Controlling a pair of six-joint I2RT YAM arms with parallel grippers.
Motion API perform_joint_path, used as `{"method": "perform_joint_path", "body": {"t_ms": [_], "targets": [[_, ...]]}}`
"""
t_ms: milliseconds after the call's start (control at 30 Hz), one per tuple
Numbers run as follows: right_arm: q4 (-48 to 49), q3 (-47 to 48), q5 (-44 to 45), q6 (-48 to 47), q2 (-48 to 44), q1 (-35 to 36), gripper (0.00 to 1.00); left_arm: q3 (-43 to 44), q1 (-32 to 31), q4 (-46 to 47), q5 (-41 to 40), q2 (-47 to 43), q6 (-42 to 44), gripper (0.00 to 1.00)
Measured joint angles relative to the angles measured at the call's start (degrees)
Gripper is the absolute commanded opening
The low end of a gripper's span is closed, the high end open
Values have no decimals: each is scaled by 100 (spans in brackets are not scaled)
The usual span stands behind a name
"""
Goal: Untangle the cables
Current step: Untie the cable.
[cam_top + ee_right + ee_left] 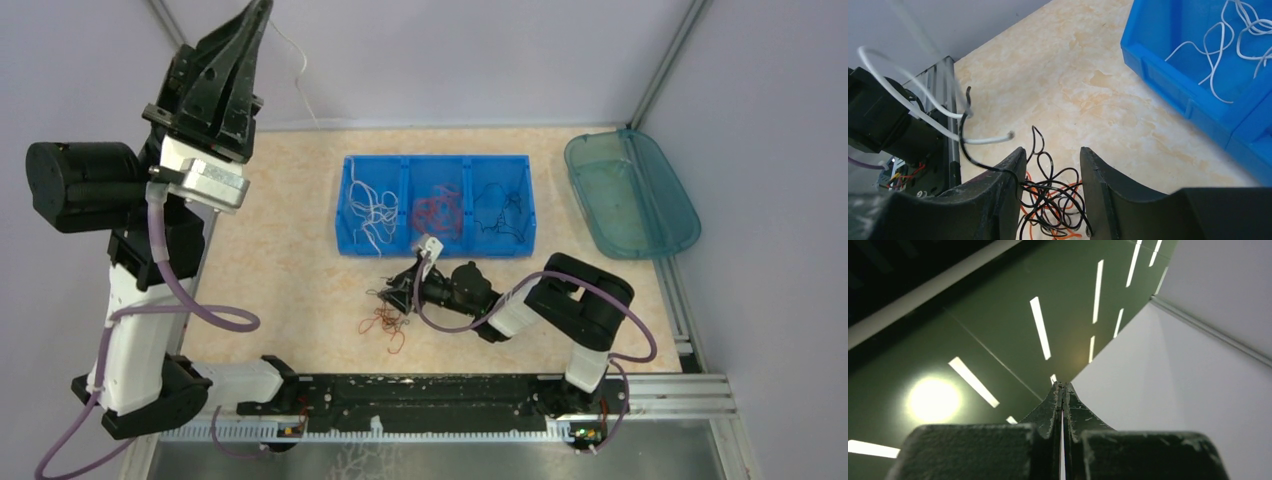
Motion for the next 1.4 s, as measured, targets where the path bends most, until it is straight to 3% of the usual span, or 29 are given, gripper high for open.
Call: {"method": "perform_joint_path", "body": {"t_ms": [367, 500, 733, 1000, 1400], "targets": [[479, -496, 234, 186, 385, 11, 38, 1123, 0, 1440, -354, 1010, 1294, 0], [643, -669, 348, 260, 420, 11, 40, 1591, 0, 1491, -382, 1298, 1451, 0], [575, -813, 625, 160, -153, 15, 39, 7, 0, 1191, -717, 570, 1296, 0], [125, -848, 820, -52, -1373, 24, 35, -1569, 157, 920, -1408, 516, 1222, 0], [-682, -1296, 1062, -289, -2282, 35, 34, -2430, 1110, 981, -1537, 667, 664, 0]]}}
